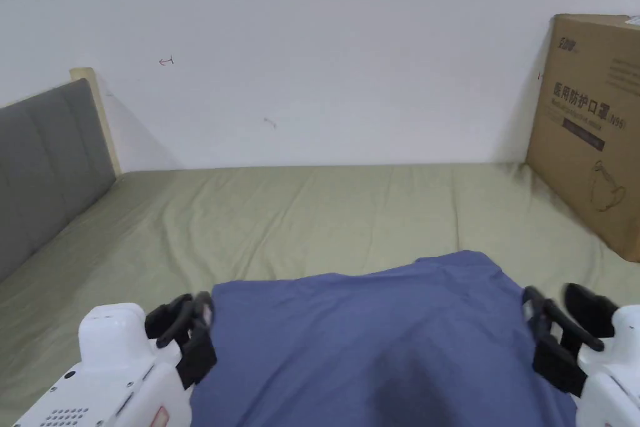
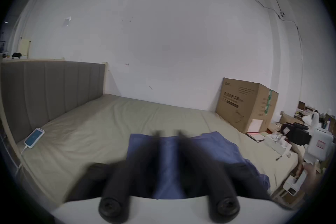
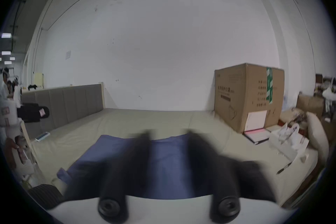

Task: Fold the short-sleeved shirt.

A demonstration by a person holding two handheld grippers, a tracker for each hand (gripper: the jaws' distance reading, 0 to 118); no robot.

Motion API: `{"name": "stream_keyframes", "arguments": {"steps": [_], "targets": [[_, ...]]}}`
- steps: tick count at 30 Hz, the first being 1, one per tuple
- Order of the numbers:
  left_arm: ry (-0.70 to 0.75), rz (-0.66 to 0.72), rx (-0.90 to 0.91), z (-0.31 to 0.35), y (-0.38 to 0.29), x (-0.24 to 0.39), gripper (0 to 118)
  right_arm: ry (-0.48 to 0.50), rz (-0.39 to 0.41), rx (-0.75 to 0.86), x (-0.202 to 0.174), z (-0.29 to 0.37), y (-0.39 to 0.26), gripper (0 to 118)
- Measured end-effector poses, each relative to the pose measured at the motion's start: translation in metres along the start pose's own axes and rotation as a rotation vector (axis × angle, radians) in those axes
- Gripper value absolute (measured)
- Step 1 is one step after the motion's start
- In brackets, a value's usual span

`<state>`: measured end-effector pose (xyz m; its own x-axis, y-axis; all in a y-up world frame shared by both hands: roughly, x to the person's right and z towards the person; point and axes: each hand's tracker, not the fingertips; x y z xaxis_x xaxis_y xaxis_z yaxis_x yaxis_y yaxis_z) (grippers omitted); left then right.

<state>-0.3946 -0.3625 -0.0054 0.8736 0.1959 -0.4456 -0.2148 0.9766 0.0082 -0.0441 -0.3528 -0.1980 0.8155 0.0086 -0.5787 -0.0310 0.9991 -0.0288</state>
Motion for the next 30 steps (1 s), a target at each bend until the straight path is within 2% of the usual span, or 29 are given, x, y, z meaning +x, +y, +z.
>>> {"name": "stream_keyframes", "arguments": {"steps": [1, 2, 3, 6, 9, 11, 12, 14, 15, 16, 18, 19, 20, 22, 24, 25, 26, 27, 28, 30], "targets": [[0.044, -0.024, -0.014, -0.002, 0.001, 0.003, 0, -0.02, 0.03, -0.013, -0.005, -0.009, 0.001, 1], [0.024, -0.015, -0.019, -0.004, 0.003, 0.003, 0, -0.026, 0.031, -0.014, -0.006, -0.009, 0.001, 1], [-0.012, 0.006, -0.049, -0.006, 0.005, 0.0, 0, 0.012, 0.022, -0.031, -0.003, -0.01, 0.004, 1], [-0.003, 0.003, -0.178, -0.015, 0.012, -0.009, 0, 0.027, 0.001, -0.066, 0.003, -0.011, 0.008, 1], [0.016, 0.034, -0.565, -0.036, 0.018, -0.031, 0, 0.061, -0.052, -0.126, 0.013, -0.008, 0.008, 1], [0.012, 0.12, -0.938, -0.054, 0.003, -0.055, 0, 0.055, -0.077, -0.165, 0.019, -0.008, 0.004, 1], [0.006, 0.152, -1.044, -0.059, -0.009, -0.066, 0, 0.056, -0.087, -0.193, 0.021, -0.009, 0.002, 1], [-0.042, 0.101, -1.077, -0.059, -0.033, -0.08, 0, 0.044, -0.088, -0.227, 0.025, -0.01, -0.003, 1], [-0.002, 0.097, -1.079, -0.06, -0.042, -0.085, 0, 0.041, -0.088, -0.24, 0.026, -0.011, -0.006, 1], [0.056, 0.101, -1.096, -0.063, -0.054, -0.092, 7, 0.043, -0.089, -0.256, 0.028, -0.011, -0.009, 1], [0.082, 0.141, -1.099, -0.068, -0.072, -0.105, 91, 0.049, -0.091, -0.292, 0.031, -0.011, -0.015, 1], [0.07, 0.153, -1.102, -0.072, -0.083, -0.109, 114, 0.047, -0.092, -0.305, 0.032, -0.011, -0.018, 1], [0.069, 0.153, -1.096, -0.075, -0.091, -0.112, 118, 0.043, -0.091, -0.317, 0.032, -0.012, -0.022, 1], [0.077, 0.131, -1.096, -0.084, -0.105, -0.111, 114, 0.042, -0.1, -0.348, 0.033, -0.013, -0.026, 1], [0.096, 0.038, -1.104, -0.093, -0.12, -0.106, 113, 0.044, -0.121, -0.383, 0.035, -0.016, -0.03, 1], [0.096, 0.007, -1.112, -0.096, -0.129, -0.104, 107, 0.044, -0.132, -0.391, 0.036, -0.016, -0.032, 1], [0.082, -0.009, -1.123, -0.097, -0.137, -0.101, 94, 0.043, -0.142, -0.4, 0.037, -0.016, -0.033, 1], [0.085, -0.04, -1.147, -0.096, -0.143, -0.097, 92, 0.039, -0.151, -0.407, 0.039, -0.017, -0.034, 1], [0.145, -0.151, -1.135, -0.091, -0.143, -0.093, 88, 0.034, -0.159, -0.417, 0.041, -0.018, -0.035, 1], [0.08, -0.146, -1.037, -0.08, -0.131, -0.082, 37, 0.018, -0.17, -0.431, 0.047, -0.016, -0.037, 1]]}}
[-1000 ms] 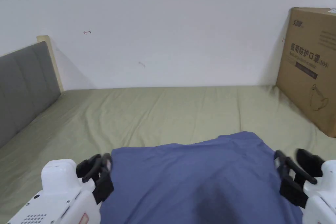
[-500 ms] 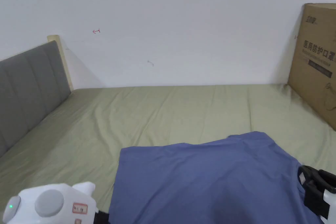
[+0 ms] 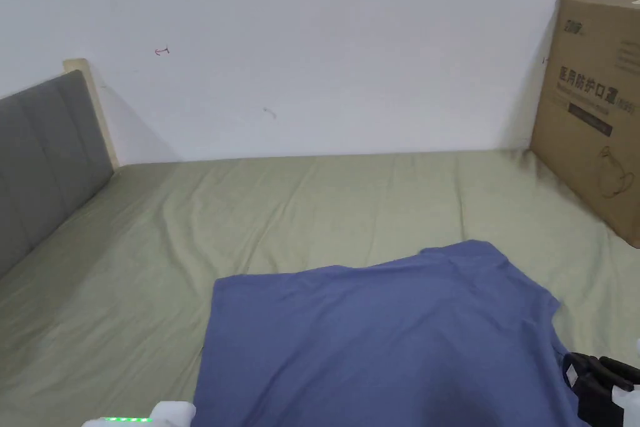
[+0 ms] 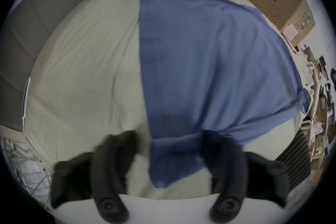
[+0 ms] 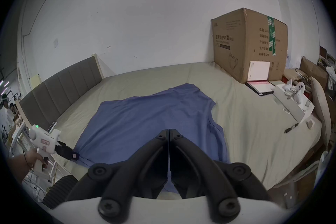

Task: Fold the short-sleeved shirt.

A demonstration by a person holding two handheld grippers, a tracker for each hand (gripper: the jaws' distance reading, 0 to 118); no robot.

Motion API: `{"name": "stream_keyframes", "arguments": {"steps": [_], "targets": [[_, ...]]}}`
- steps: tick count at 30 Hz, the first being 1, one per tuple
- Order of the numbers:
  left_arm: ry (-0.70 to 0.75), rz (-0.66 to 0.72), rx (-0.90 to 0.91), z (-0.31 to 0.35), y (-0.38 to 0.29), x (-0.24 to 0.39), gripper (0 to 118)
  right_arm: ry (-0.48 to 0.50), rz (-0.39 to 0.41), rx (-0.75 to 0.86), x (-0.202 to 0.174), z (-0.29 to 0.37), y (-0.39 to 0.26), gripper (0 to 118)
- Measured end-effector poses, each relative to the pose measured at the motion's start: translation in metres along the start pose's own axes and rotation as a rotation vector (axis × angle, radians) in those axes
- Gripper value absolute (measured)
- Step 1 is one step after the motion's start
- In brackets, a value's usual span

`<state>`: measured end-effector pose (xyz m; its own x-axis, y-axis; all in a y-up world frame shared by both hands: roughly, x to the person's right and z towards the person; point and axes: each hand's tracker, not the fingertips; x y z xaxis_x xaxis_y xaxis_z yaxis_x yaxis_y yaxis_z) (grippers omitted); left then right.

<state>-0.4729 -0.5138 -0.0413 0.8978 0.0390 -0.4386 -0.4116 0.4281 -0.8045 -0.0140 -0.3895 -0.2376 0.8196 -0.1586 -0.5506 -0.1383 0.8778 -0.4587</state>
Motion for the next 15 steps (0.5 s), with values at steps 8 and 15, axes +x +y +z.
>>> {"name": "stream_keyframes", "arguments": {"steps": [8, 15], "targets": [[-0.121, 0.115, 0.149, 0.048, -0.017, 0.006, 2, -0.052, -0.21, -0.164, 0.063, -0.013, -0.002, 4], [-0.154, 0.169, 0.21, 0.066, -0.014, 0.004, 2, -0.145, -0.182, -0.621, 0.105, -0.087, -0.047, 118]]}}
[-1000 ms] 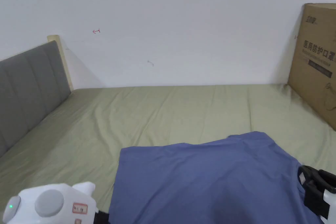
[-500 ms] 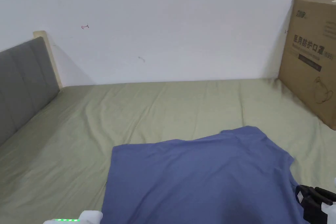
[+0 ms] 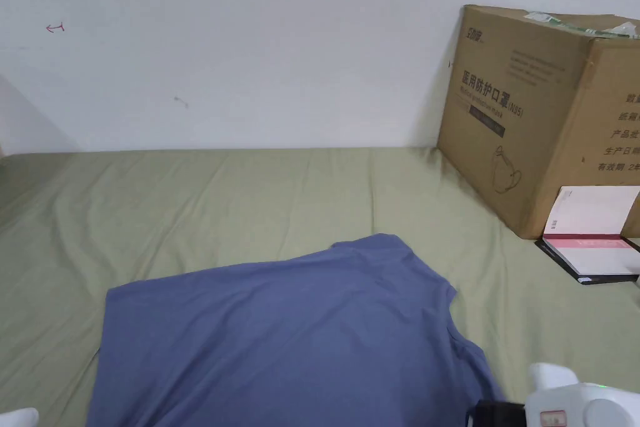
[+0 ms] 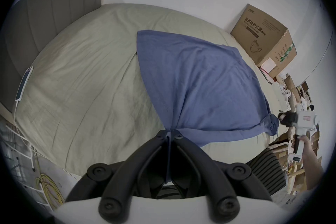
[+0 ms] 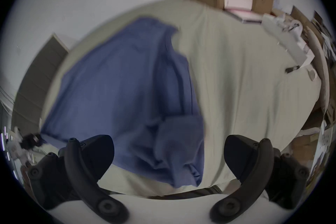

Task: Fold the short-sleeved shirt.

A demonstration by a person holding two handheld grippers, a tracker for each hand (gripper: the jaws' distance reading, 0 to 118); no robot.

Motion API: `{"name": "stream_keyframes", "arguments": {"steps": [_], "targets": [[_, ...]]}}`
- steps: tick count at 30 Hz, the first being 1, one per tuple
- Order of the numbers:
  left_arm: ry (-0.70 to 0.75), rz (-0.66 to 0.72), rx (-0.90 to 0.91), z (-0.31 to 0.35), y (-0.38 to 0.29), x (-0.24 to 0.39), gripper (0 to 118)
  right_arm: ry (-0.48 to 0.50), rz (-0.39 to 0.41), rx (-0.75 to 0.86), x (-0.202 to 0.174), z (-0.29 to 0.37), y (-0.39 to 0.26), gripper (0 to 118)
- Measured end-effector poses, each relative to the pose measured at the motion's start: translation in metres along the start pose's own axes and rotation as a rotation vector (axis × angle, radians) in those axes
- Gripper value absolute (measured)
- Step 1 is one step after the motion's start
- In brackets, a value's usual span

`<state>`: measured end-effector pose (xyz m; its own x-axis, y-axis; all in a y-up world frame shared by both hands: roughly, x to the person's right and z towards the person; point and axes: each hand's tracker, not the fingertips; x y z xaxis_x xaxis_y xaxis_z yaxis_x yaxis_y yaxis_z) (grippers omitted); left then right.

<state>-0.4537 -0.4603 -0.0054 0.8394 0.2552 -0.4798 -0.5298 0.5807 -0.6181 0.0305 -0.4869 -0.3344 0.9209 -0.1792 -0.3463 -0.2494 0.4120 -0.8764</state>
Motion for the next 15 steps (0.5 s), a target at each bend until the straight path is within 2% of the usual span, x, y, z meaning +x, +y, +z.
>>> {"name": "stream_keyframes", "arguments": {"steps": [2, 3, 4, 5, 6, 8, 10, 12, 15], "targets": [[0.012, -0.005, -0.009, -0.002, 0.001, 0.0, 2, -0.056, 0.028, -0.133, 0.006, -0.025, -0.002, 114], [0.019, -0.009, -0.018, -0.005, 0.001, 0.002, 2, -0.076, 0.041, -0.174, 0.007, -0.032, -0.004, 107], [0.034, -0.013, -0.03, -0.006, 0.001, 0.002, 2, -0.076, 0.045, -0.197, 0.01, -0.036, -0.01, 101], [0.044, -0.018, -0.043, -0.008, 0.0, 0.003, 2, -0.075, 0.068, -0.146, 0.007, -0.028, -0.012, 98], [0.048, -0.021, -0.05, -0.009, -0.002, 0.003, 2, -0.064, 0.091, -0.098, 0.004, -0.018, -0.012, 87], [0.056, -0.021, -0.062, -0.014, -0.004, 0.001, 2, -0.046, 0.109, -0.095, 0.0, -0.007, -0.014, 45], [0.044, -0.001, -0.066, -0.016, -0.006, -0.001, 2, -0.082, 0.154, -0.075, -0.002, 0.001, -0.015, 18], [0.023, 0.017, -0.072, -0.017, -0.006, 0.001, 2, -0.074, 0.173, -0.07, 0.002, 0.007, -0.015, 11], [0.046, -0.02, -0.068, -0.017, -0.004, 0.006, 2, -0.042, 0.164, -0.048, 0.007, 0.021, -0.013, 8]]}}
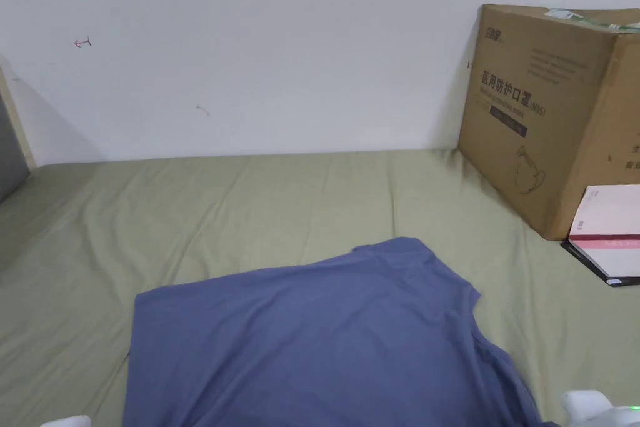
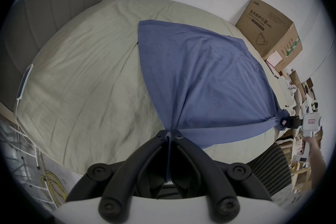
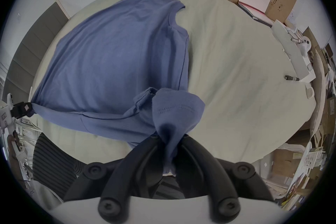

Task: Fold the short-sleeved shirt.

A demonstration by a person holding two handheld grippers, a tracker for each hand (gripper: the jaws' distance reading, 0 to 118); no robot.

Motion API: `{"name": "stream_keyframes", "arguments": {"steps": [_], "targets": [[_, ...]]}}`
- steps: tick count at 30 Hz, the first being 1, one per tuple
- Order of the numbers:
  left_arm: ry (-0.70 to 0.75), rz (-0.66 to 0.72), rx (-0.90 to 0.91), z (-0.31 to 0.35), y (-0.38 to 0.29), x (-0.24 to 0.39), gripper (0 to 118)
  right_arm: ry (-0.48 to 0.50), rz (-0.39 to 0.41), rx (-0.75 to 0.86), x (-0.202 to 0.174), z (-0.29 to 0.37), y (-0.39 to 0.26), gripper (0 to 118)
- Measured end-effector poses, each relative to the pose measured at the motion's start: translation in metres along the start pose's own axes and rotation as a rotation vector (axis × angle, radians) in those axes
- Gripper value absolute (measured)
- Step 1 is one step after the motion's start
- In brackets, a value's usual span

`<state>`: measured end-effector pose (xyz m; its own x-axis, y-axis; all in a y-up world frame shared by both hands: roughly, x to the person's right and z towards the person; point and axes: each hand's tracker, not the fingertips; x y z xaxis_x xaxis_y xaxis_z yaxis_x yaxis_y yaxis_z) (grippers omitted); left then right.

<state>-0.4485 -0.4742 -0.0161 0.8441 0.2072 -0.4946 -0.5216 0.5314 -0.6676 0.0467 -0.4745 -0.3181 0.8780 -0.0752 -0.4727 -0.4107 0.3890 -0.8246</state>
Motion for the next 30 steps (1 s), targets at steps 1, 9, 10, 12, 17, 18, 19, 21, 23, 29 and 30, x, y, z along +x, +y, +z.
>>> {"name": "stream_keyframes", "arguments": {"steps": [1, 9, 10, 12, 17, 18, 19, 21, 23, 29, 30], "targets": [[0.002, -0.006, 0.0, 0.002, 0.001, 0.002, 2, 0.01, 0.0, 0.011, 0.003, 0.004, 0.0, 7], [0.015, 0.021, 0.02, 0.021, 0.024, 0.005, 2, 0.072, 0.014, 0.137, -0.01, 0.058, 0.032, 7], [-0.015, 0.057, 0.021, 0.023, 0.032, 0.003, 2, 0.078, 0.012, 0.151, -0.011, 0.063, 0.042, 7], [-0.01, 0.064, 0.087, 0.022, 0.049, -0.001, 2, 0.103, -0.005, 0.181, -0.011, 0.066, 0.066, 7], [0.008, 0.028, 0.071, -0.026, 0.116, -0.002, 2, 0.144, -0.055, 0.192, -0.018, 0.039, 0.15, 7], [0.014, 0.027, 0.074, -0.039, 0.128, -0.003, 2, 0.138, -0.055, 0.192, -0.02, 0.026, 0.166, 7], [0.026, 0.03, 0.061, -0.053, 0.141, -0.005, 2, 0.128, -0.058, 0.191, -0.022, 0.01, 0.182, 7], [0.021, 0.044, 0.042, -0.081, 0.159, -0.009, 2, 0.119, -0.071, 0.176, -0.025, -0.026, 0.21, 7], [0.026, 0.077, 0.014, -0.109, 0.174, -0.016, 2, 0.113, -0.076, 0.149, -0.028, -0.06, 0.231, 7], [0.067, 0.123, -0.08, -0.162, 0.175, -0.034, 80, 0.061, -0.181, 0.057, -0.024, -0.143, 0.248, 41], [0.071, 0.129, -0.093, -0.166, 0.171, -0.037, 89, 0.059, -0.198, 0.058, -0.023, -0.145, 0.246, 61]]}}
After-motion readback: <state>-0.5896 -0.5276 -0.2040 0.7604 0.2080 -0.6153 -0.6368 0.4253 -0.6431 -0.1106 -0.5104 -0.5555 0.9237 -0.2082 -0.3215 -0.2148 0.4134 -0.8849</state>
